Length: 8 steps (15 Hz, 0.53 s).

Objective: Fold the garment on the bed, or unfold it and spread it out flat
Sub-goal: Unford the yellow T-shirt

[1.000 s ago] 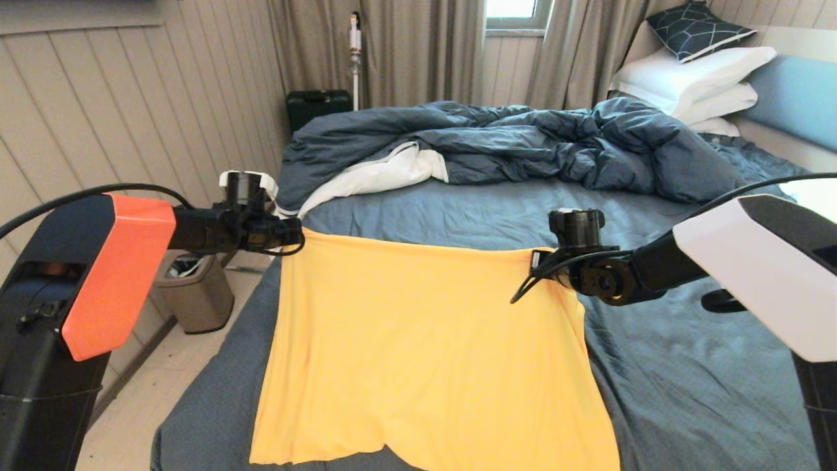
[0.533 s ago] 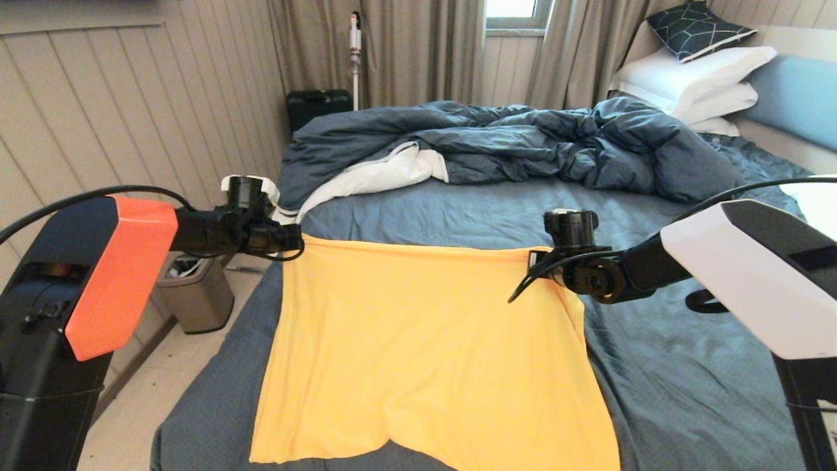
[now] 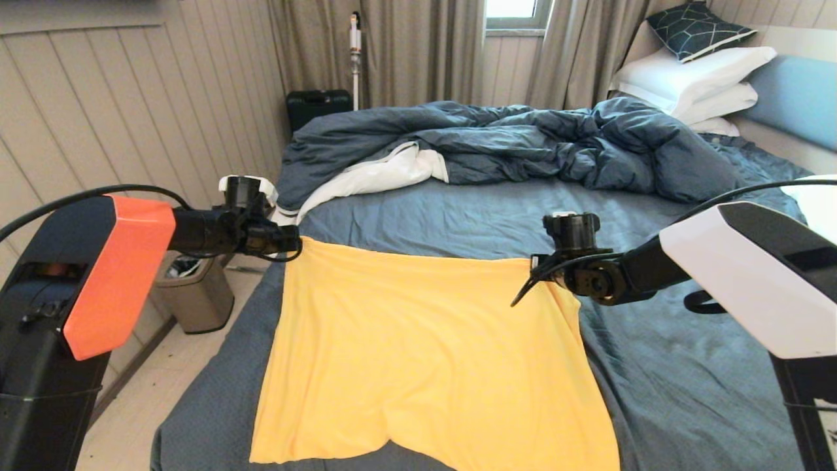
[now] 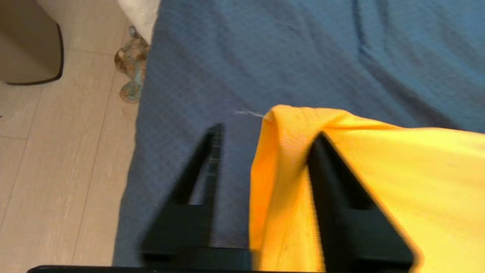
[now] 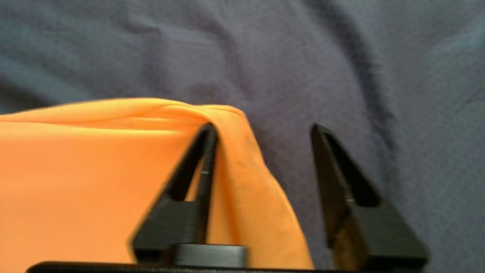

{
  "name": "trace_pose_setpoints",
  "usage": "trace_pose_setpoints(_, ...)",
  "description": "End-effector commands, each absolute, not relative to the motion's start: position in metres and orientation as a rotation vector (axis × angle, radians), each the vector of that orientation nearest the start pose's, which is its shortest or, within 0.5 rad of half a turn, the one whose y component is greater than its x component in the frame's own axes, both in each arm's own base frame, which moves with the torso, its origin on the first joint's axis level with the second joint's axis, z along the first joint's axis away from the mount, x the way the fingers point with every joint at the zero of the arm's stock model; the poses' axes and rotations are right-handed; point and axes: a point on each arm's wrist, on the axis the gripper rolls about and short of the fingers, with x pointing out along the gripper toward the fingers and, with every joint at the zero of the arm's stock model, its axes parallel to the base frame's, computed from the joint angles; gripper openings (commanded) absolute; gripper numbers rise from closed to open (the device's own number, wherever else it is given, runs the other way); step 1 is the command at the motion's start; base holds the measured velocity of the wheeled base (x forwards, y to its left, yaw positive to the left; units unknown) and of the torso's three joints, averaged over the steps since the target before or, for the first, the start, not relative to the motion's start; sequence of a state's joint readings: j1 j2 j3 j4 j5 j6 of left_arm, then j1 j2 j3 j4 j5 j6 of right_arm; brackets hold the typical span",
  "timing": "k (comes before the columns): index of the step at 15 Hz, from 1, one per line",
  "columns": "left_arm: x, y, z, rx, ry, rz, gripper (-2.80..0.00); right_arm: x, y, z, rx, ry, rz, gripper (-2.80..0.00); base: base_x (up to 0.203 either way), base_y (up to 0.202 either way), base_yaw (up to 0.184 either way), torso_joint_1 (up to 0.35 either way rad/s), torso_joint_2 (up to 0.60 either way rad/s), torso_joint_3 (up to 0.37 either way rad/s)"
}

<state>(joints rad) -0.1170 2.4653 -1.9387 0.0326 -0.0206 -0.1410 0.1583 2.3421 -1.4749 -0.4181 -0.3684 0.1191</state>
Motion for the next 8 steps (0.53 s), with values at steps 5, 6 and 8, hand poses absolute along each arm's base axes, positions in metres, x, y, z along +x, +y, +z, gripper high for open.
trace_pose_setpoints(5, 0.509, -0.034, 0.111, -0.118, 0.562, -0.051, 0.00, 0.465, 0.048, 0.102, 0.006, 0.393, -0.265, 0.00, 0.000, 0.000, 0.000, 0.000, 0.00, 0.000)
trace_pose_setpoints(6, 0.509, -0.033, 0.110, -0.119, 0.563, -0.048, 0.00, 0.463, 0.048, 0.104, 0.006, 0.391, -0.265, 0.00, 0.000, 0.000, 0.000, 0.000, 0.00, 0.000)
trace_pose_setpoints(8, 0.508, -0.033, 0.111, -0.119, 0.566, -0.049, -2.80, 0.461, 0.047, 0.106, 0.007, 0.390, -0.266, 0.00, 0.000, 0.000, 0.000, 0.000, 0.00, 0.000)
